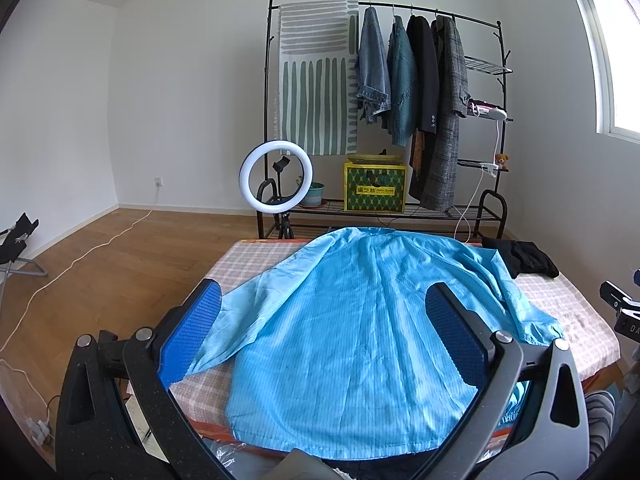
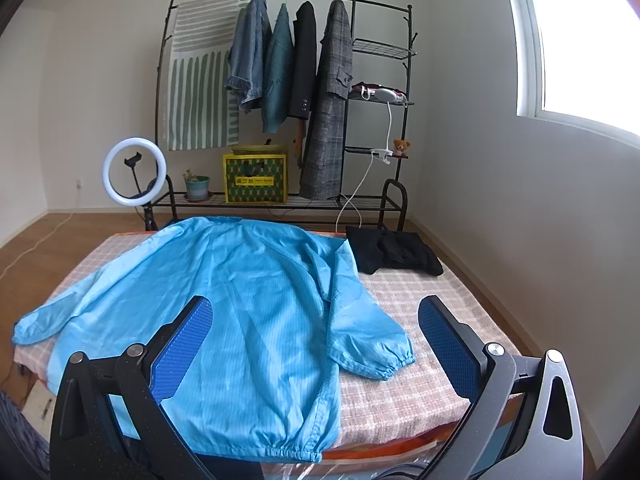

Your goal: Fold large clothes

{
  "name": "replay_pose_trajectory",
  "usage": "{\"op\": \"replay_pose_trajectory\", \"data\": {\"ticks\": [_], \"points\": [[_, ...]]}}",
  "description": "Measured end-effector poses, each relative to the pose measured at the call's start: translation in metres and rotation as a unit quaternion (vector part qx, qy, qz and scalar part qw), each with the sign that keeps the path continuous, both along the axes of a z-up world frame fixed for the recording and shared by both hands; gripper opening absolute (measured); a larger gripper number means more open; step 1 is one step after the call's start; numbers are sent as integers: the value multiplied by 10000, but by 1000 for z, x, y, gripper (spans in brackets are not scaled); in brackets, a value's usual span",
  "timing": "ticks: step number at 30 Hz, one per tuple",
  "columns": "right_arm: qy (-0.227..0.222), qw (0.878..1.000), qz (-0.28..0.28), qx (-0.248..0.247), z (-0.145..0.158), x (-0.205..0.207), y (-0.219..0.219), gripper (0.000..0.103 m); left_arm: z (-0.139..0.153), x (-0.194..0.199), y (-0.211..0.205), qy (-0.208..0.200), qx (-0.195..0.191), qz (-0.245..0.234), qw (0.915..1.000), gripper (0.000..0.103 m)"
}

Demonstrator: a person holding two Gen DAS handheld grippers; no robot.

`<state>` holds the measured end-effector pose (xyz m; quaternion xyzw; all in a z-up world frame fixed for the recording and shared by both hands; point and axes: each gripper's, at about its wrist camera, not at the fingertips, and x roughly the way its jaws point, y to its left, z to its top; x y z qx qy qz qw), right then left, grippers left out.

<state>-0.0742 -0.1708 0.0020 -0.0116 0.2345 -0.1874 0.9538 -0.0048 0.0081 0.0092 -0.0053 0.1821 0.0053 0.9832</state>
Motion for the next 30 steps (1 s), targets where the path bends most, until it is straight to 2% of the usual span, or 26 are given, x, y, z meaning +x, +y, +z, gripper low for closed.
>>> {"op": "replay_pose_trajectory", "data": {"ticks": [30], "points": [[33, 10000, 50, 18, -1, 1, 5, 102, 0, -1, 1, -8, -27, 2, 10000, 103]]}}
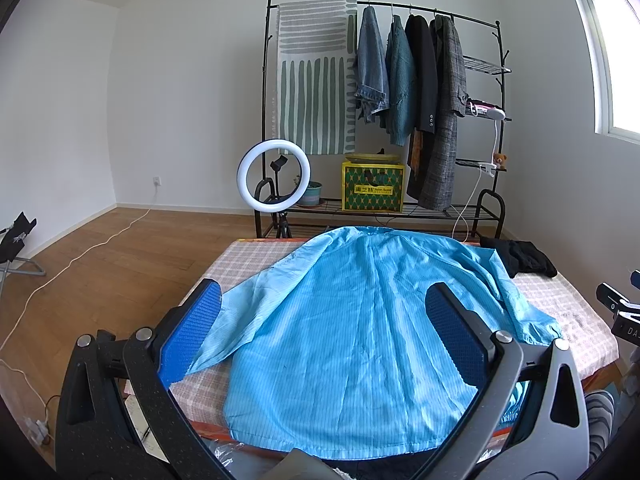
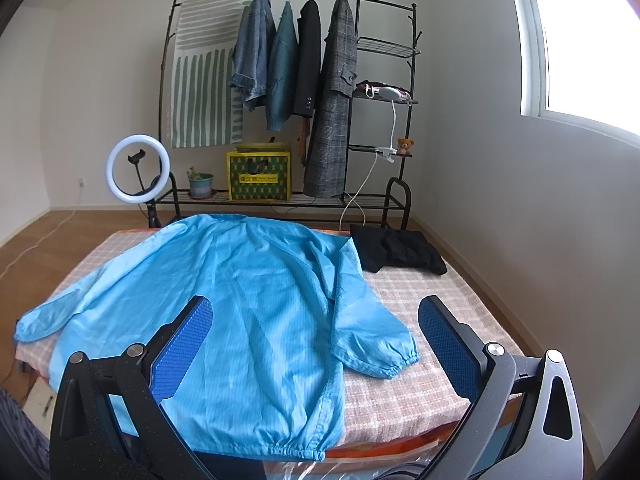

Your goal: Fold large clothes

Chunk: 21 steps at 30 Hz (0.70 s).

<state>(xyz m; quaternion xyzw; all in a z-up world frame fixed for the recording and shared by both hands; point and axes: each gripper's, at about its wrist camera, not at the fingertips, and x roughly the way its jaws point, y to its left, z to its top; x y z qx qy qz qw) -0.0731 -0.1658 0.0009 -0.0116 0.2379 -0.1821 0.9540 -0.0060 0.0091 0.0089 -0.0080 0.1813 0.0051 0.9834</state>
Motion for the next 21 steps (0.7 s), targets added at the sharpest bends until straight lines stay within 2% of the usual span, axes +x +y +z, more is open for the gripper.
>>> {"op": "replay_pose_trajectory", "data": {"ticks": [21], "points": [[64, 9997, 238, 51, -9, 20, 10, 102, 0, 12, 3, 96, 71, 177, 9998, 103]]}}
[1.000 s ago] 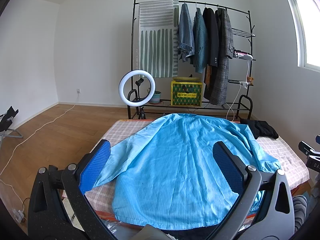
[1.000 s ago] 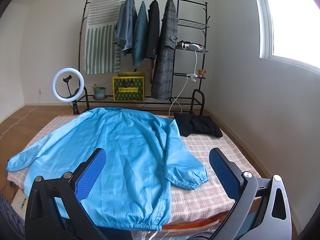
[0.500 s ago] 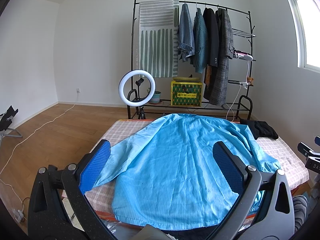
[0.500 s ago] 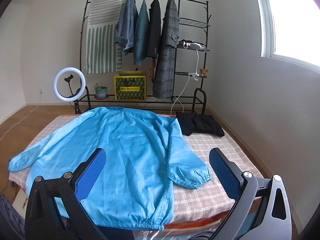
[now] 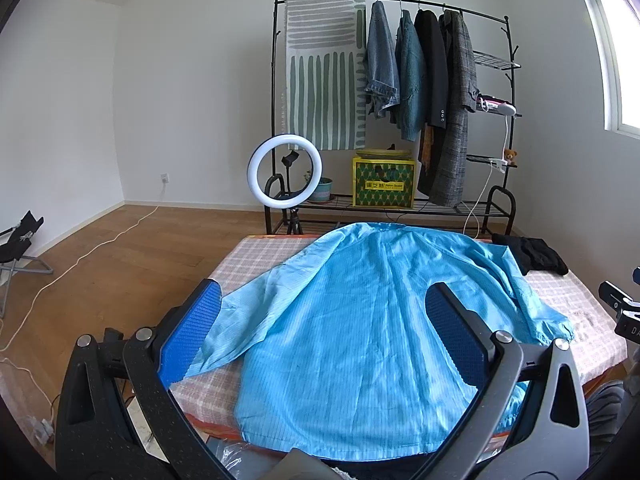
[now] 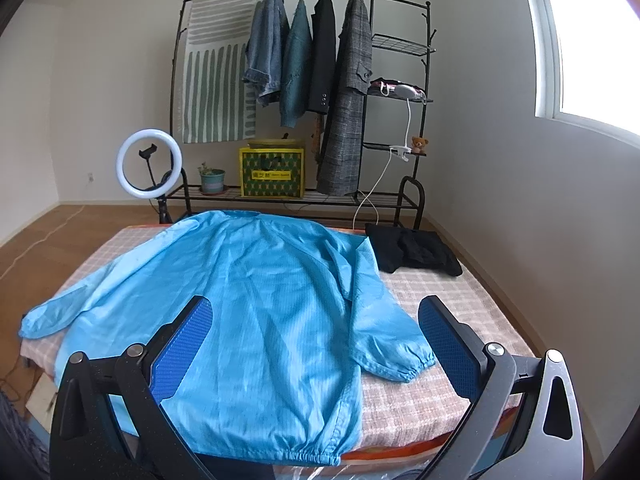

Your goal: Fold large clothes

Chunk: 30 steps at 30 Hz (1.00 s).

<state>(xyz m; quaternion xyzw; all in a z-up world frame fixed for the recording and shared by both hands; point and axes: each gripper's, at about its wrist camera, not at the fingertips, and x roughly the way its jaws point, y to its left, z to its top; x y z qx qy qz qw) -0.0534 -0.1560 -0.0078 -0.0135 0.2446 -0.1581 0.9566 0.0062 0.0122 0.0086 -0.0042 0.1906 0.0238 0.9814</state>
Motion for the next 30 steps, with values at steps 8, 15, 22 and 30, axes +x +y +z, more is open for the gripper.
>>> {"op": "replay_pose_trajectory", "data": {"ticks": [8, 15, 22, 30], "points": [[-41, 9994, 339, -20, 1, 20, 17, 102, -5, 8, 11, 63, 30, 178, 9998, 103], [-85, 9964, 841, -77, 8, 54, 38, 102, -16, 36, 51, 245, -15, 488, 9985, 103], [9, 9910, 1327, 180, 7, 113, 59, 102, -42, 85, 122, 477, -26, 556, 9973, 87], [156, 9752, 2112, 644, -20, 173, 92, 102, -91, 143, 219, 1139, -608, 838, 9881, 78]]}}
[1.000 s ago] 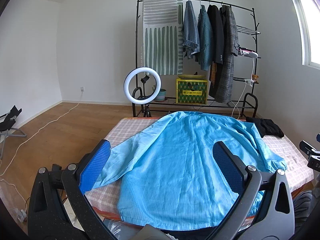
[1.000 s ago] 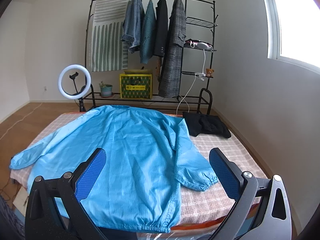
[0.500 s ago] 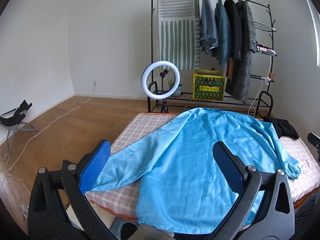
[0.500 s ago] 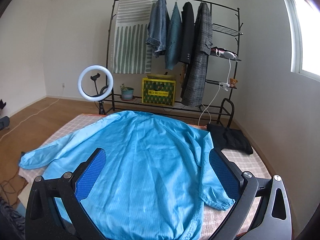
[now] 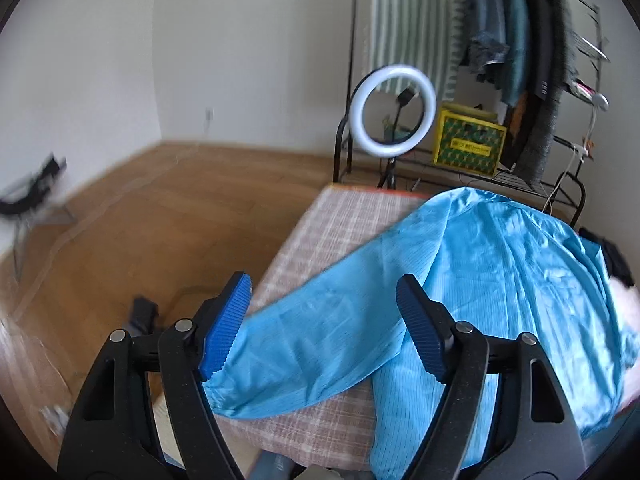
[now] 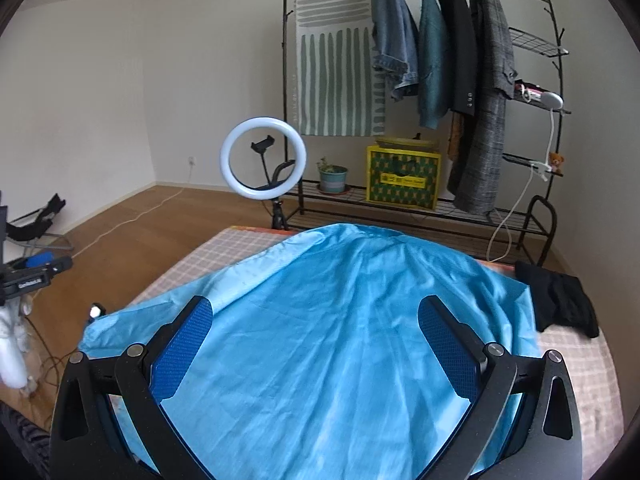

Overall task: Fold large clothes
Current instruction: 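Reach the left tool to the coat's elastic sleeve cuff and grasp it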

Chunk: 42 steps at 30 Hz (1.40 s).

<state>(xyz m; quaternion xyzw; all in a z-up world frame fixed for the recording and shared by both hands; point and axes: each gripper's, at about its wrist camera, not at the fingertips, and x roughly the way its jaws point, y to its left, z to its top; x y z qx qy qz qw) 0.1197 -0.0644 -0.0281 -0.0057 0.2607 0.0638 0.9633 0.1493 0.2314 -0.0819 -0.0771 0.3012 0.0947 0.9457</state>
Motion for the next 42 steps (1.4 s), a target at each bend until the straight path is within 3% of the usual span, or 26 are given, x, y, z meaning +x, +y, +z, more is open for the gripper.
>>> {"op": "replay_pose_trajectory", "data": {"ticks": [2, 6, 11, 15, 20, 26, 29, 30, 31, 35, 38, 40, 42], "points": [[136, 9998, 123, 117, -10, 7, 2, 102, -25, 15, 36, 270, -573, 186, 9978, 78], [586, 9970, 381, 339, -32, 22, 3, 102, -68, 33, 85, 772, -1064, 541, 9898, 78], [1011, 9925, 441, 530, -51, 32, -4, 102, -128, 40, 144, 1409, -1758, 1113, 9679, 78], [1253, 9885, 474, 706, -60, 34, -8, 102, -162, 44, 171, 1611, -2388, 1284, 9490, 78], [1446, 9852, 451, 808, -68, 37, -10, 102, -191, 55, 168, 2171, -2259, 1266, 9412, 78], [1417, 9863, 393, 752, -66, 35, -12, 102, -201, 58, 168, 2318, -2213, 1370, 9373, 77], [1448, 9856, 405, 770, -67, 36, -12, 102, -203, 61, 166, 2362, -2196, 1304, 9375, 45], [1448, 9857, 411, 761, -66, 36, -11, 102, -204, 62, 165, 2396, -2157, 1279, 9379, 38], [1446, 9857, 420, 750, -66, 35, -11, 102, -204, 62, 165, 2399, -2102, 1287, 9390, 37], [1385, 9875, 412, 637, -65, 32, -11, 102, -200, 54, 176, 2284, -2094, 1532, 9384, 40], [1380, 9878, 402, 596, -66, 33, -12, 102, -201, 45, 187, 2210, -2277, 1773, 9316, 71], [1440, 9867, 416, 632, -68, 35, -12, 102, -208, 44, 191, 2268, -2498, 1792, 9242, 72], [1533, 9848, 472, 668, -72, 37, -9, 102, -213, 45, 188, 2316, -2589, 1699, 9222, 70]]}}
